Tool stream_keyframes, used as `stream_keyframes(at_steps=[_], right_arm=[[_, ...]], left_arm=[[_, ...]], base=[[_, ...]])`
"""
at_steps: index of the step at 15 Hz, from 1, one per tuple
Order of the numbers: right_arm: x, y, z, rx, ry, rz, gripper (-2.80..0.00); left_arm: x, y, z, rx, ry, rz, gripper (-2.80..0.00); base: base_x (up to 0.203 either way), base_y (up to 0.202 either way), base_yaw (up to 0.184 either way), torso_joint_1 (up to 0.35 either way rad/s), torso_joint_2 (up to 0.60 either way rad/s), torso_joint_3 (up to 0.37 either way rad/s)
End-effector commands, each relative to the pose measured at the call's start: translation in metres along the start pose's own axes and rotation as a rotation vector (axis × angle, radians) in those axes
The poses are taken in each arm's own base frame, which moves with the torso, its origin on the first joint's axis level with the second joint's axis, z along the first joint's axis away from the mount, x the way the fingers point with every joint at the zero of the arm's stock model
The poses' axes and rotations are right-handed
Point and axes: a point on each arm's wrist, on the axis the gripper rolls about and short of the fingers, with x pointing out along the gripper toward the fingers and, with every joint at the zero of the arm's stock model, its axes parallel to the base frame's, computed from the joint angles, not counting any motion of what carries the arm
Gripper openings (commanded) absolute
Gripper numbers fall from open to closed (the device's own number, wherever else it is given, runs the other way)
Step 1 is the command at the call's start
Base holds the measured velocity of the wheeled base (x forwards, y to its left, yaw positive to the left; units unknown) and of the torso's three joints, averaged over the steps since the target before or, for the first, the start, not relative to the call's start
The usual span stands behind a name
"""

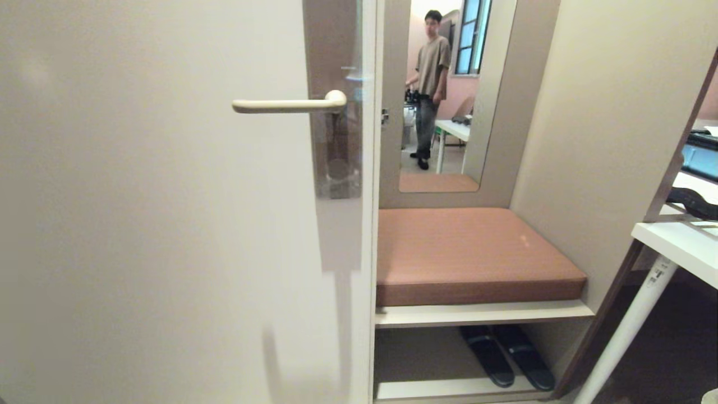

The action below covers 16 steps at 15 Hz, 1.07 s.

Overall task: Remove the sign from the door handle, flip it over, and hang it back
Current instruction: Hand it to the other hand

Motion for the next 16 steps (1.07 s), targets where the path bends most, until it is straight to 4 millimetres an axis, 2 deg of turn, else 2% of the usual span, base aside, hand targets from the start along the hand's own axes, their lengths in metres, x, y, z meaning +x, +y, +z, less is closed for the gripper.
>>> stream_keyframes(at_steps=[1, 7, 16], right_arm=[[0.0001, 0.0000, 0.0001, -0.001, 0.001, 0.001, -2.80], [0.0001, 0.0000, 0.0001, -0.001, 0.001, 0.001, -2.80], [0.0001, 0.0000, 0.0001, -0.001, 0.001, 0.001, -2.80]], left_arm=[[0.0001, 0.0000, 0.0001, 0.000, 0.000, 0.001, -2.80], [0.0001, 0.0000, 0.0002, 0.000, -0.001, 0.001, -2.80], [0.0001, 0.0000, 0.0002, 0.001, -0.001, 0.001, -2.80]], base=[[0.000, -0.191, -0.001, -0.001, 0.00, -0.002], [0.000, -0.160, 0.001, 0.001, 0.00, 0.003], [0.000, 0.000, 0.000, 0.000, 0.00, 0.000]])
